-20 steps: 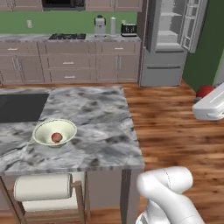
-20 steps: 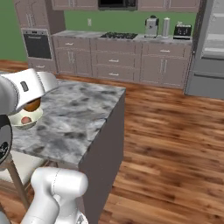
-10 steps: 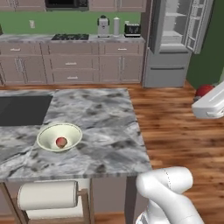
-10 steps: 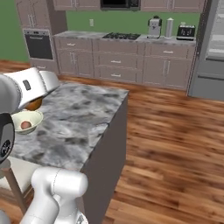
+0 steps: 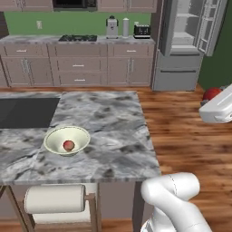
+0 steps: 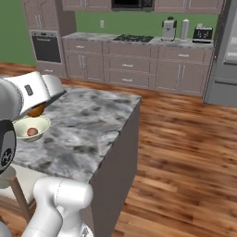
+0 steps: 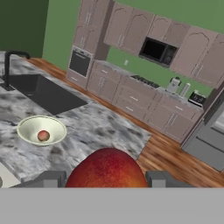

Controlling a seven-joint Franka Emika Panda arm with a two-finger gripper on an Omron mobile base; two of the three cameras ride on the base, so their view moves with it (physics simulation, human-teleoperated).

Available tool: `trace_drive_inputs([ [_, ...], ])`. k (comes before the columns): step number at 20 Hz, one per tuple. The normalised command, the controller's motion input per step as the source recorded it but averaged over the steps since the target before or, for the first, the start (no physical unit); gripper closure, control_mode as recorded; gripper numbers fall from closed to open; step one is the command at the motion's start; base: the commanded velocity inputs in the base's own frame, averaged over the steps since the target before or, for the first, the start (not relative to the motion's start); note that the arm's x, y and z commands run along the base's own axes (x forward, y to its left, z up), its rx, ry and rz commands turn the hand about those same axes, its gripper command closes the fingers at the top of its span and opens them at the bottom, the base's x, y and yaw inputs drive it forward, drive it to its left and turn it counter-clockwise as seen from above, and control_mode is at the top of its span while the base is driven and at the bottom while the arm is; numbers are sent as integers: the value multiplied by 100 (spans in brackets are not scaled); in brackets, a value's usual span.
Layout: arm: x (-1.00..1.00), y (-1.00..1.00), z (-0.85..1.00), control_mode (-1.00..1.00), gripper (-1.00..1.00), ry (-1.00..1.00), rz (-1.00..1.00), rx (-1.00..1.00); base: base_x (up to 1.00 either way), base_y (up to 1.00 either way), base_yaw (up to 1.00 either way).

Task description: Retrieve the peach and mango from the fridge and place them into the bowl on the dining table.

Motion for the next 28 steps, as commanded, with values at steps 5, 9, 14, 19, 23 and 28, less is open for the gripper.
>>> trace_drive_inputs([
  [5, 0, 0, 0, 100, 100, 0, 0, 0, 24, 93, -6],
  [9, 0, 0, 0, 100, 100, 0, 0, 0, 20, 96, -16],
  [14, 0, 0, 0, 100, 100, 0, 0, 0, 8, 100, -10],
  [19, 0, 0, 0, 100, 100, 0, 0, 0, 14, 64, -4],
  [23, 0, 0, 0, 100, 100, 0, 0, 0, 7, 5, 0],
  [28, 0, 0, 0, 100, 100, 0, 0, 0, 0, 0, 0],
])
